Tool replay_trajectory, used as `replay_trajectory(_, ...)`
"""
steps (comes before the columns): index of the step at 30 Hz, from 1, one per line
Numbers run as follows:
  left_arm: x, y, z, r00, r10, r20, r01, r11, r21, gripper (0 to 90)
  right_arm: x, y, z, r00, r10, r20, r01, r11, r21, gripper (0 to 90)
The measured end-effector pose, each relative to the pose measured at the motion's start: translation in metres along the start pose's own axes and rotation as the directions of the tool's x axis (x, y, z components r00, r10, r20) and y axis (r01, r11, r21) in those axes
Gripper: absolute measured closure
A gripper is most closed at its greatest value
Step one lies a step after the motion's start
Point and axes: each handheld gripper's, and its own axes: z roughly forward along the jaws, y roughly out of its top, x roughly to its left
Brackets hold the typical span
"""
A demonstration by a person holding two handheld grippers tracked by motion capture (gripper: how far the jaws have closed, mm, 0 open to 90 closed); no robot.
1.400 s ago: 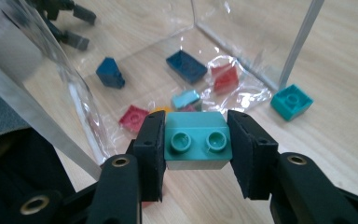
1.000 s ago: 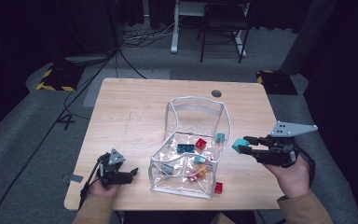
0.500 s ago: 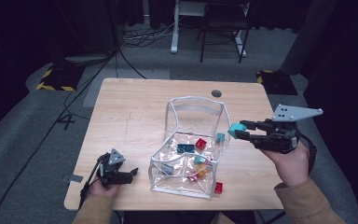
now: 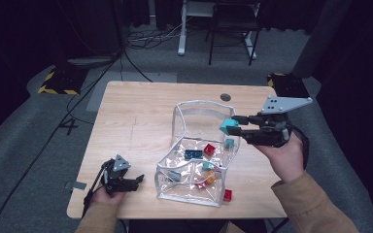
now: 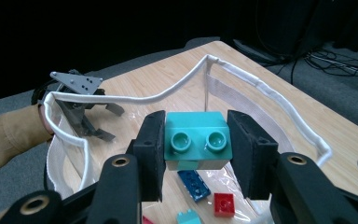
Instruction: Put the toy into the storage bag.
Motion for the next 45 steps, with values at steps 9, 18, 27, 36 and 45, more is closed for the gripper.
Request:
replay_trajectory(9,0.000,0.000,0.000,1.0000,0.001,-0.001,-0.001,1.0000,-0.001,19.3,-0.001,0.007,0.032,0.9996,0.000,-0.027,0.001,0.999,0.046,58.3)
replay_trajectory(18,0.000,0.000,0.000,1.0000,0.002,0.000,-0.002,1.0000,0.000,19.2,-0.004,0.006,0.059,0.9990,0.014,-0.043,-0.009,0.993,0.114,58.2)
replay_trajectory(27,0.000,0.000,0.000,1.0000,0.002,-0.003,-0.002,1.0000,-0.001,19.1,0.001,0.000,0.081,0.9984,0.006,-0.057,0.006,0.976,0.218,58.2)
replay_trajectory(36,0.000,0.000,0.000,1.0000,0.001,-0.002,-0.001,1.0000,-0.001,19.0,0.005,-0.004,0.096,0.9978,-0.004,-0.066,0.024,0.949,0.313,58.2)
replay_trajectory(45,0.000,0.000,0.000,1.0000,0.002,-0.002,-0.002,1.0000,-0.001,19.0,0.009,-0.008,0.103,0.9960,0.000,-0.090,0.032,0.933,0.359,53.3)
